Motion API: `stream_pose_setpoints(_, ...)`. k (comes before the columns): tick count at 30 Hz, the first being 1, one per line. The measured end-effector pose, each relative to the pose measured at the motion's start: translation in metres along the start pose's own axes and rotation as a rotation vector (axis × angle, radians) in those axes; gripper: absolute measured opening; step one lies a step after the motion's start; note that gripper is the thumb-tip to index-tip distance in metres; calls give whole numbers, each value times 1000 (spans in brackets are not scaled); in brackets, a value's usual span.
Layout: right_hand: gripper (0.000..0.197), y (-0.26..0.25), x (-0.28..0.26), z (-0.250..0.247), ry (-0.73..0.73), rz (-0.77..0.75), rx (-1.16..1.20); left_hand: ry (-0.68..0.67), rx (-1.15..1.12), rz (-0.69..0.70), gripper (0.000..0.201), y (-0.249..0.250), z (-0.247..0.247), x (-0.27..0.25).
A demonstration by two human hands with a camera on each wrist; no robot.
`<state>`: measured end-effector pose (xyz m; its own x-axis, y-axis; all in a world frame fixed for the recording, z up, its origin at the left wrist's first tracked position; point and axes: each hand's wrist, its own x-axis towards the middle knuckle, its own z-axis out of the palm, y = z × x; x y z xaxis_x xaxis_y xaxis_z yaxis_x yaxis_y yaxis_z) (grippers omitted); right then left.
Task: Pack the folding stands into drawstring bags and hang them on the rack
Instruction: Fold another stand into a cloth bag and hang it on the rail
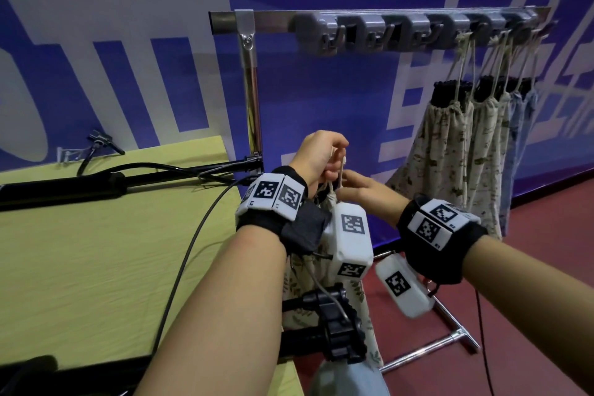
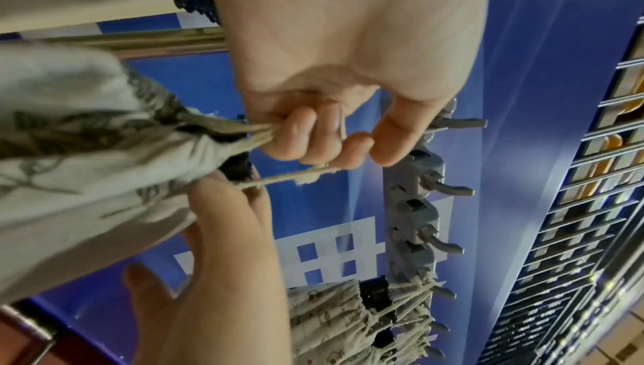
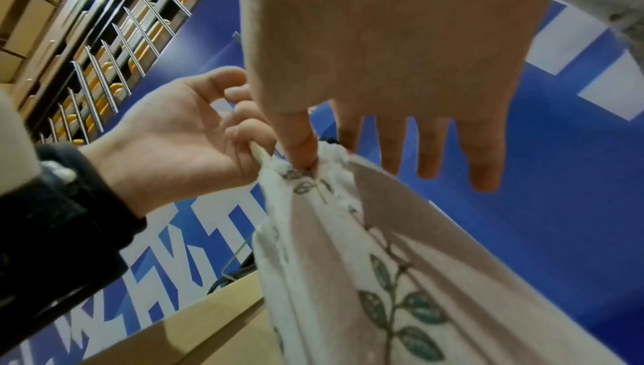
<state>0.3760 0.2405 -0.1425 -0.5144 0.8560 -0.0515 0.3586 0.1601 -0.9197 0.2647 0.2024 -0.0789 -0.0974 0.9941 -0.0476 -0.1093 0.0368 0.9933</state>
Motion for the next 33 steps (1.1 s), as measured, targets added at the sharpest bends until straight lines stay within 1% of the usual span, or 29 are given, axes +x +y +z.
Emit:
stream_pose_setpoints(3,43,7,4,6,-18,21,37,-41,39,-4,28,-2,-1,-2)
stream_pose_setpoints(6,56,10,5,10,-66,38,67,-47,67,-2,24,-2,-2,-1)
stream_pose_setpoints(9,54,17,4,8,-113,24,-7,-5,20,35,18,1,-7,-1)
stream_pose_setpoints(11,52,21,1,3,-115,21,-38,23,-8,63,20,3,-10,-1)
stream_pose_setpoints(14,58,23,-1,-3,-128,-5,-109,16,7,66,22,4,-8,-1)
stream_pose_setpoints(17,61,20,-5,-10,-116,-20,-144,-46,151,29,18,2,2,-2)
stream_pose_setpoints(19,69,14,-8,-18,-80,-84,-110,-66,239,45,15,4,10,-3)
stream_pose_setpoints(20,72,10,-10,-21,-72,-114,-79,-66,263,63,18,6,13,-3)
stream_pose_setpoints(21,71,6,-11,-24,-63,-136,-38,-63,286,79,23,8,16,-3)
stream_pose_setpoints(22,65,2,-12,-28,-54,-151,11,-58,314,85,27,11,19,-2)
stream_pose_setpoints(24,46,-5,-13,-35,-27,-184,115,-45,389,70,30,17,24,-1)
stream_pose_setpoints(26,23,-9,-13,-42,48,-235,116,-27,468,56,32,23,29,0)
stream_pose_setpoints(28,7,-10,-10,-50,151,-278,-32,-3,565,73,34,28,33,2)
stream_pose_setpoints(31,16,-9,-5,-59,309,-352,-332,21,614,59,32,36,39,8)
stream_pose_setpoints(33,14,-11,-7,-63,431,-415,-408,13,642,43,26,45,48,14)
